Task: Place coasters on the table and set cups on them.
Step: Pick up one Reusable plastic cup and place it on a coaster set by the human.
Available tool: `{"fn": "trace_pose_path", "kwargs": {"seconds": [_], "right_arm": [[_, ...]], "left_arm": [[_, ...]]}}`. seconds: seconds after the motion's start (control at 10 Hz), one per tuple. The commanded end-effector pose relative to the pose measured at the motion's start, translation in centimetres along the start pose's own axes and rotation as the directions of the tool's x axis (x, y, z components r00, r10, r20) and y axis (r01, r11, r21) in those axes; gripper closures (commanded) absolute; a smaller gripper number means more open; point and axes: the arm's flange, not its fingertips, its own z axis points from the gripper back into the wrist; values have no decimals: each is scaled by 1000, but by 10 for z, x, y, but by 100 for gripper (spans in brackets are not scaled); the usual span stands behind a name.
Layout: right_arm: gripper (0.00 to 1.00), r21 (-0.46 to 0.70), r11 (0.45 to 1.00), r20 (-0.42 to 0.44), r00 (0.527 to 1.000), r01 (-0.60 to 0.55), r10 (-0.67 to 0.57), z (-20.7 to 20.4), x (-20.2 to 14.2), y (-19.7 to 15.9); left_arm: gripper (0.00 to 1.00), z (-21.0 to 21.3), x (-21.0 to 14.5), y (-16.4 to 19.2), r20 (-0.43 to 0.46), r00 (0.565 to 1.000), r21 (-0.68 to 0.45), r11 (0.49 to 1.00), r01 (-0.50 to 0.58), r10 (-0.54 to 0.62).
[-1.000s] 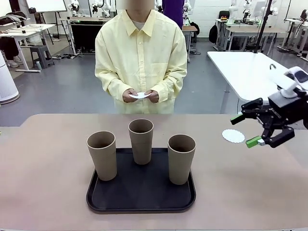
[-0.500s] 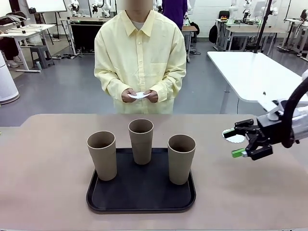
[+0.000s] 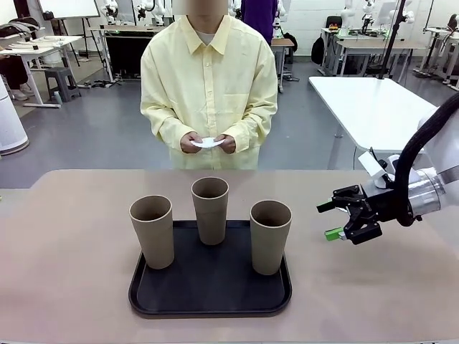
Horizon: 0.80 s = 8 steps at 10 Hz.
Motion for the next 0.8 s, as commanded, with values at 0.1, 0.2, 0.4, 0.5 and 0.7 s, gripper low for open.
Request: {"fn": "trace_pose_path", "kwargs": {"seconds": [0.1, 0.2, 0.4, 0.5, 0.7], "right_arm": [[0, -8, 1000, 4, 1000, -10, 10, 4, 4, 0], [0, -8, 1000, 4, 1000, -10, 10, 4, 4, 0], [0, -8, 1000, 4, 1000, -10, 10, 4, 4, 0], [0, -8, 1000, -3, 1000, -4, 4, 3, 2, -1], [0, 38, 998, 27, 998, -52, 51, -23, -1, 1]], "left_arm": [[0, 1, 0, 0, 1, 1000, -8, 1000, 9, -9], [0, 1, 0, 0, 1, 1000, -8, 1000, 9, -9], [0, 1, 0, 0, 1, 1000, -8, 1000, 9, -9], [0, 1, 0, 0, 1, 1000, -8, 1000, 9, -9], [0, 1, 0, 0, 1, 1000, -8, 1000, 9, -9]]}}
